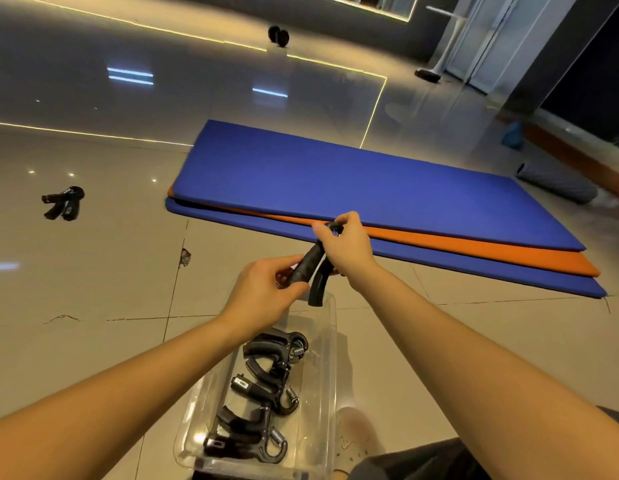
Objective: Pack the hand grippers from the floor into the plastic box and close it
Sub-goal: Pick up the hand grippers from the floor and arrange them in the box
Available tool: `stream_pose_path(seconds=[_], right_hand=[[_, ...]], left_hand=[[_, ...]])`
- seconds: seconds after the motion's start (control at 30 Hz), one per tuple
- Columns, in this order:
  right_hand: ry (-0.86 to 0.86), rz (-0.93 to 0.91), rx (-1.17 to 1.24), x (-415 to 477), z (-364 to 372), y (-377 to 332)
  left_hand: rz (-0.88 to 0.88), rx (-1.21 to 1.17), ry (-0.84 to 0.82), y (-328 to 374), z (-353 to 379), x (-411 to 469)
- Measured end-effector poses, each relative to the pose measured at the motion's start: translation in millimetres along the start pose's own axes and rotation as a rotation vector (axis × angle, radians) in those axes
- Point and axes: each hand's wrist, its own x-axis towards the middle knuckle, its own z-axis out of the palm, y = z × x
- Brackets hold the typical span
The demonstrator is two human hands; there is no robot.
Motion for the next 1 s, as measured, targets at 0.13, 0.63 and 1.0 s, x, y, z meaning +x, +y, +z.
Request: stream_pose_path(seconds=[0.13, 0.63, 1.0], right_hand=[[-0.076, 0.068, 0.089, -0.3, -12.6, -0.4], [-0.282, 0.260, 0.128, -25.0, -3.1, 49.5], [-0.476, 0.379, 0.085, -34.9, -4.1, 88.4]], left_hand=[[-0.091, 0.025, 0.017, -5.6, -22.5, 10.1], [0.138, 0.663, -0.236, -51.5, -36.6, 25.2], [0.057, 0.440, -0.355, -94.8, -10.4, 8.3]])
